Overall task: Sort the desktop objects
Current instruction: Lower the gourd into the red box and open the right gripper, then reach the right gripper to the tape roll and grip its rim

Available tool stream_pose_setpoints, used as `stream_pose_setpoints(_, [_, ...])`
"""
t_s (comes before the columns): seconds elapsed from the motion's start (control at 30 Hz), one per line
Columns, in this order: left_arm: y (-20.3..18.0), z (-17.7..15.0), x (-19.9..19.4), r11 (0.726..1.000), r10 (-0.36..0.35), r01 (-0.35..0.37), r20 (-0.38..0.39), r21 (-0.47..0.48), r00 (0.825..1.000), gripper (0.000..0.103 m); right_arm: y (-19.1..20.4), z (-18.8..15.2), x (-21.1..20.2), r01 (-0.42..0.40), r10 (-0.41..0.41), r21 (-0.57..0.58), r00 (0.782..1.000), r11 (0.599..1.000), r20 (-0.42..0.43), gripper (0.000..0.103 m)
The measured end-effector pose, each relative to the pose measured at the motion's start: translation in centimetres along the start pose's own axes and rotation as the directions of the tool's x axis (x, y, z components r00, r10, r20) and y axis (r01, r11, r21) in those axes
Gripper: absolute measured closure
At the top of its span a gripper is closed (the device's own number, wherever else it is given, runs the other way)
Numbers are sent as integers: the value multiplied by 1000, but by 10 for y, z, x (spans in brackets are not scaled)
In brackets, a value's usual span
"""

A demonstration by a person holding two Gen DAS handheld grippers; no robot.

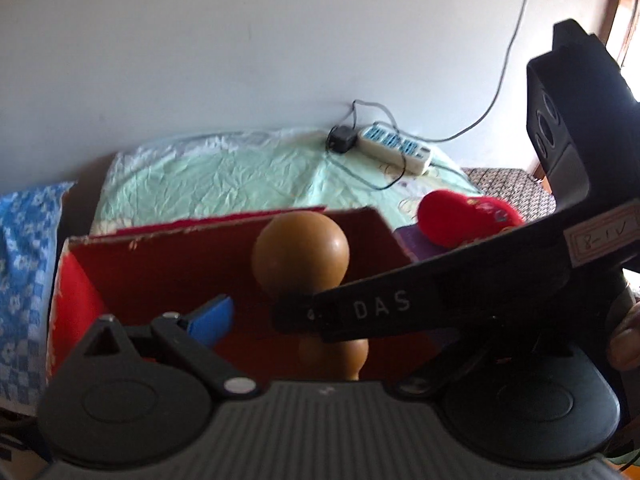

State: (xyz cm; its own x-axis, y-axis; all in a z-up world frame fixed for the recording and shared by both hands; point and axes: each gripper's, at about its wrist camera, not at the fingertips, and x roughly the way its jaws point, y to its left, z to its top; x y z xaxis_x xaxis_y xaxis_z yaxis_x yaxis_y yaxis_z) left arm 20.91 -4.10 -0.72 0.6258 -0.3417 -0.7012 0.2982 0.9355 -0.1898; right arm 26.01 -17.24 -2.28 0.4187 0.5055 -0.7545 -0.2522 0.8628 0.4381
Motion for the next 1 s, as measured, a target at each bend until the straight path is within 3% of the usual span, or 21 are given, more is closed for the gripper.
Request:
stream_pose_setpoints(0.1, [24, -15, 10, 1000, -6, 4, -69, -19, 998, 5, -8, 1, 45, 94, -88, 45, 988, 995, -125, 72])
stream_pose_setpoints(0.23, [36, -25, -5, 1000, -20, 20, -55, -3, 998, 5, -18, -3, 83, 136, -101, 125, 963, 983, -249, 72])
stream_pose_setpoints(0.43, [40, -31, -42, 998, -54, 53, 29, 26, 998, 5, -15, -4, 100, 179, -130, 133, 941, 975, -314, 67])
stream_pose_setpoints(0.5, [41, -33, -58, 998, -56, 55, 58, 22, 997, 5, -14, -5, 96, 192, -146, 126, 941, 973, -307, 56])
stream_pose_setpoints(0.53, [42, -37, -66, 999, -50, 49, 74, 21, 996, 5, -14, -5, 93, 201, -157, 127, 943, 971, -293, 51])
stream_pose_setpoints(0.63, [47, -50, -91, 999, -33, 31, 120, 16, 992, 5, -9, -9, 61, 219, -192, 140, 965, 966, -181, 51])
stream_pose_setpoints(0.77, [52, -80, -122, 1000, 15, -15, 151, -5, 988, 5, 15, -30, -7, 106, -109, 92, 994, 990, 27, 49])
stream_pose_setpoints(0.87, [52, -106, -130, 997, 63, -57, 121, -51, 991, 5, 31, -63, -52, -2, -4, 43, 991, 999, 134, 47])
stream_pose_setpoints(1.0, [47, -140, -128, 986, 129, -122, 54, -110, 990, 5, 45, -118, -90, -115, 126, -60, 966, 991, 225, 48])
